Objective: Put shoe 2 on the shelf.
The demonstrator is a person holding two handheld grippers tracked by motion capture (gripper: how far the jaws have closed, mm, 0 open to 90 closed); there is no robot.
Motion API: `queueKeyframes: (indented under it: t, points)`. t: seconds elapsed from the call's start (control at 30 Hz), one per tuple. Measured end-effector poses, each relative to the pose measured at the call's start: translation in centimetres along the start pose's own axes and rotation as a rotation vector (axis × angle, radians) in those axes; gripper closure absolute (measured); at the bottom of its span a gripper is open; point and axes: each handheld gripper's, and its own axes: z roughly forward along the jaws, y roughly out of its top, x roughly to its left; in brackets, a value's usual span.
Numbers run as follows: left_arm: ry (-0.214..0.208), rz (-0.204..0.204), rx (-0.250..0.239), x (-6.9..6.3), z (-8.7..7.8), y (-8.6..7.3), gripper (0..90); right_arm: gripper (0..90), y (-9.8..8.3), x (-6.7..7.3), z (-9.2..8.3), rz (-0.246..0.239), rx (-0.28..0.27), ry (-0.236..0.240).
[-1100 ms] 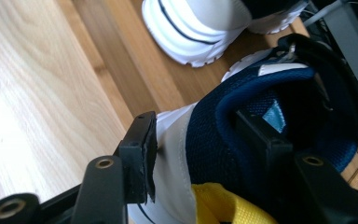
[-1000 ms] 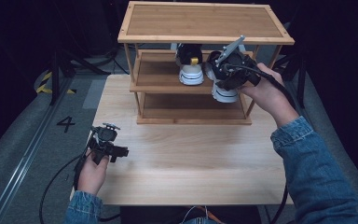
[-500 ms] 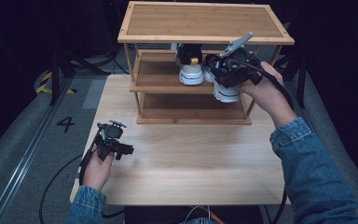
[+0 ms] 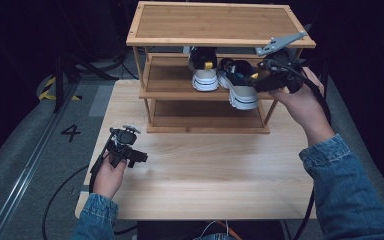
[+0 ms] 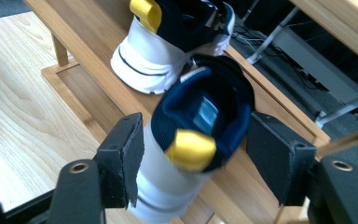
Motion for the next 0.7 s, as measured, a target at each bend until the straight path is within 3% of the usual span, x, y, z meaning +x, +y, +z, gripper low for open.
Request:
queueKeyframes:
  t: [0.17,0.3,0.47,0.7]
  points:
    - [-0.003,0.003,0.005,-0.3,0.2,0.3,16.6,41.5,-1.4,-0.1,-1.5,0.036,-0.026,-0.021]
    - [-0.004,0.010,0.004,-0.4,0.2,0.4,16.6,52.0,-2.7,0.1,-1.8,0.060,-0.016,-0.007]
    - [0.005,0.001,-0.001,-0.2,0.1,0.3,16.6,61.0,-3.9,0.5,-1.0,0.058,0.017,0.018]
    - [-0.005,-0.003,0.002,-0.1,0.1,0.0,16.6,66.4,-4.8,1.5,1.0,0.045,0.055,0.045]
